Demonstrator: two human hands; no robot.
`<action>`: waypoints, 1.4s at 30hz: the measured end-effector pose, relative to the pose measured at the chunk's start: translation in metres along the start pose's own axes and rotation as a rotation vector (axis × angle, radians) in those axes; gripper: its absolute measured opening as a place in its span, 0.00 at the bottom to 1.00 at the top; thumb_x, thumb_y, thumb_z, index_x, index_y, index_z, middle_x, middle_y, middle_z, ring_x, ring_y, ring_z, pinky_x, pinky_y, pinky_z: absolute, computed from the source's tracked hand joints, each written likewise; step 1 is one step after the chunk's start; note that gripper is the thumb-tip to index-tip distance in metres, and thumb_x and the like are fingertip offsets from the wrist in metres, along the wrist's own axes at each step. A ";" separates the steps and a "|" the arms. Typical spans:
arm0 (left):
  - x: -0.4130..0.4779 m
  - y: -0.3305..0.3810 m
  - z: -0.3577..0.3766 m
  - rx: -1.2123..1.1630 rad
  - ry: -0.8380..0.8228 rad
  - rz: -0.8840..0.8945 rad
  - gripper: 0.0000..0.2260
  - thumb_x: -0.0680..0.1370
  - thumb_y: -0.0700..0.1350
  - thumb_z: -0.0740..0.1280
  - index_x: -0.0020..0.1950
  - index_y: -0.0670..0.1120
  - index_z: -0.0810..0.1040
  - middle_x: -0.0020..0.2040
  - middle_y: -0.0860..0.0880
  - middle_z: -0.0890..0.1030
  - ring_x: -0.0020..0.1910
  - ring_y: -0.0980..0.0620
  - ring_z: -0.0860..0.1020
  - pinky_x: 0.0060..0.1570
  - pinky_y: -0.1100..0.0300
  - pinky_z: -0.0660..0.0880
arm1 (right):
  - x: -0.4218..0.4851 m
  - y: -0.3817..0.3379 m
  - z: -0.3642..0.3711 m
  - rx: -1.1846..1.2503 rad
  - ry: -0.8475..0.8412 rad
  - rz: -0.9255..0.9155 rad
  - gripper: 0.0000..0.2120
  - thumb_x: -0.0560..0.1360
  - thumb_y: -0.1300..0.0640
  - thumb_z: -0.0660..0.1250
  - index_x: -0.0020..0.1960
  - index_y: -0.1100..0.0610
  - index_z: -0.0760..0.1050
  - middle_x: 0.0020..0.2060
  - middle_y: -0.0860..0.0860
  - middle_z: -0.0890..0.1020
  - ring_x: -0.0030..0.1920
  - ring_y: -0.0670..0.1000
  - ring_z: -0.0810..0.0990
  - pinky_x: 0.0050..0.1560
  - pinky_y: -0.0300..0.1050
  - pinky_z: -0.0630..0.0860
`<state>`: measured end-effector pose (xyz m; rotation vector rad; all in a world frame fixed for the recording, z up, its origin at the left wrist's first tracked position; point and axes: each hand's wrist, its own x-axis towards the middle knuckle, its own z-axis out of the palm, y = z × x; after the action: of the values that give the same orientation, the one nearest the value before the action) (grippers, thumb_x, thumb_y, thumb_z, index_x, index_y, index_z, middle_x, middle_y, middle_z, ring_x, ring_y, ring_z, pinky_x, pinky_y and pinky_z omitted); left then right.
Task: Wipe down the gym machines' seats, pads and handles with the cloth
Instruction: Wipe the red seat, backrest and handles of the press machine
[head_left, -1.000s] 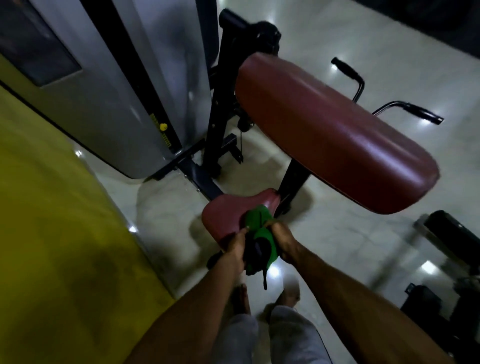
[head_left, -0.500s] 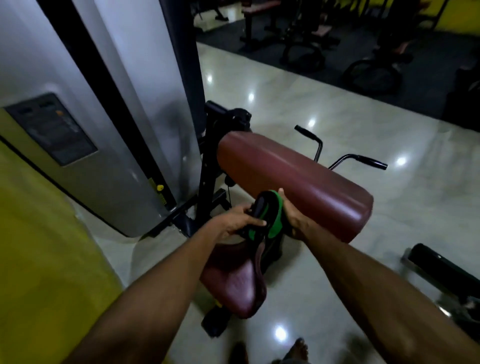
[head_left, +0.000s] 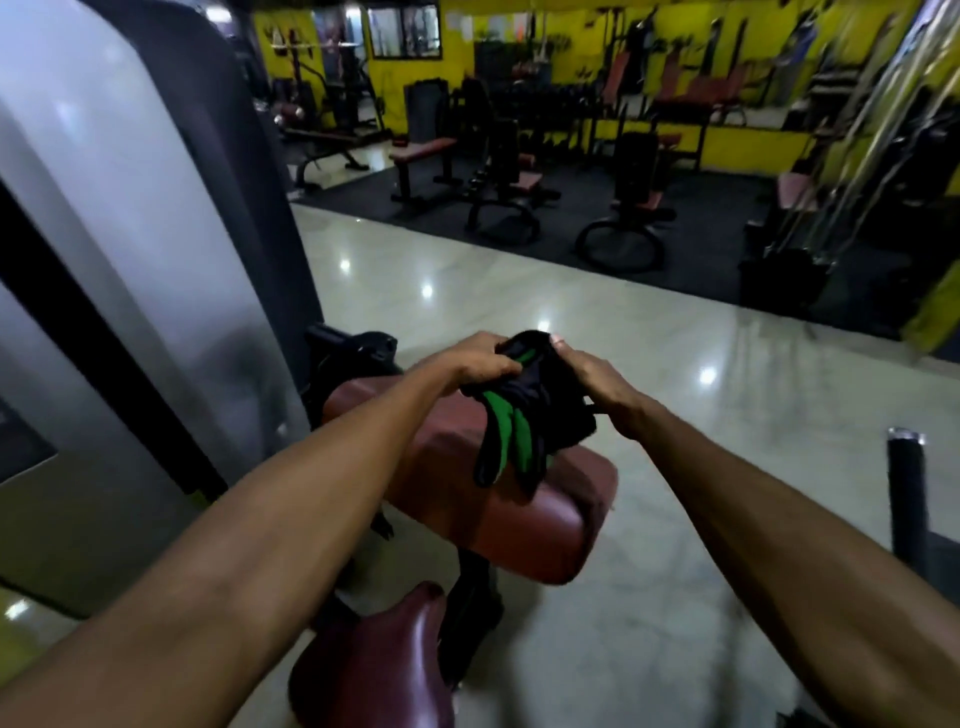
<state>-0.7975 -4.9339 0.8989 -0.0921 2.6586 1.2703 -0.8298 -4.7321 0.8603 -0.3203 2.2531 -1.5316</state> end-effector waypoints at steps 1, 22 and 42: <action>0.013 0.018 0.004 0.036 -0.040 0.013 0.10 0.76 0.42 0.67 0.56 0.43 0.81 0.44 0.43 0.81 0.35 0.47 0.78 0.30 0.63 0.70 | 0.004 0.000 -0.020 0.013 -0.026 -0.071 0.31 0.75 0.28 0.65 0.68 0.48 0.77 0.64 0.46 0.81 0.62 0.51 0.80 0.61 0.54 0.78; 0.248 0.132 0.062 -0.276 -0.332 -0.015 0.28 0.66 0.51 0.81 0.58 0.35 0.81 0.53 0.39 0.84 0.48 0.45 0.84 0.53 0.54 0.80 | 0.119 0.059 -0.209 -0.263 0.201 -0.206 0.39 0.64 0.49 0.84 0.70 0.47 0.70 0.62 0.50 0.81 0.60 0.49 0.82 0.63 0.49 0.79; 0.446 0.103 0.046 -0.434 0.163 -0.038 0.08 0.75 0.40 0.74 0.53 0.41 0.83 0.49 0.41 0.85 0.42 0.47 0.84 0.44 0.58 0.82 | 0.344 0.105 -0.327 0.260 0.042 -0.062 0.18 0.77 0.78 0.51 0.44 0.60 0.73 0.39 0.54 0.81 0.37 0.50 0.80 0.35 0.37 0.75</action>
<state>-1.2414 -4.8208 0.8599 -0.3182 2.4412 1.8772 -1.2796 -4.5576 0.8018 -0.2871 2.0587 -1.8538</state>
